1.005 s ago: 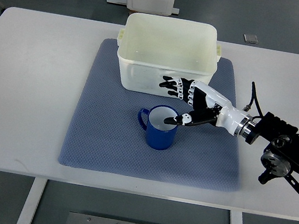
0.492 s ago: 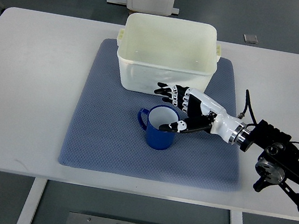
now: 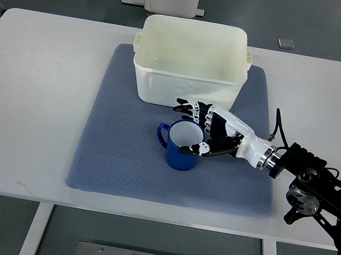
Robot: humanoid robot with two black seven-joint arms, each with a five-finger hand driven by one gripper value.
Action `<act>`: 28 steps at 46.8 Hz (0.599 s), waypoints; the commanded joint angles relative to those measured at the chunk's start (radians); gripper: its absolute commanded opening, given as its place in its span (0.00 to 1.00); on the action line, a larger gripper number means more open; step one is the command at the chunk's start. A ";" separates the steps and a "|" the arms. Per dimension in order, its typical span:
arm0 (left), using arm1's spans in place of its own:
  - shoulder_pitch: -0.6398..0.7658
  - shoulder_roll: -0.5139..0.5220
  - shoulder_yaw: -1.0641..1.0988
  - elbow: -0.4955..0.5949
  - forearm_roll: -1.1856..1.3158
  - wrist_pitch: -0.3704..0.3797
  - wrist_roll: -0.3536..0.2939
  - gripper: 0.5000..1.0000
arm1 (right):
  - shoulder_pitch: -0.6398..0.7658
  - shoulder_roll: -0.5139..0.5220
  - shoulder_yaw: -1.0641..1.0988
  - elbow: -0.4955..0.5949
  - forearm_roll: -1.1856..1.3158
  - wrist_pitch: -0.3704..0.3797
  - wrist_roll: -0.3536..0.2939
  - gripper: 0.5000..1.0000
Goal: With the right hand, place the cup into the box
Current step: 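Lower the right hand's fingers into the blue mug's rim, then close the right hand's fingers on the mug rim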
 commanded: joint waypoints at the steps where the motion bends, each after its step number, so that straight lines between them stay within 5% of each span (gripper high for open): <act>1: -0.001 0.000 0.000 0.000 0.000 0.000 0.000 1.00 | -0.002 0.001 0.000 -0.010 0.000 0.000 -0.001 1.00; 28: 0.000 0.000 0.000 0.000 0.000 0.000 0.000 1.00 | -0.002 0.021 -0.040 -0.037 0.000 0.000 -0.001 1.00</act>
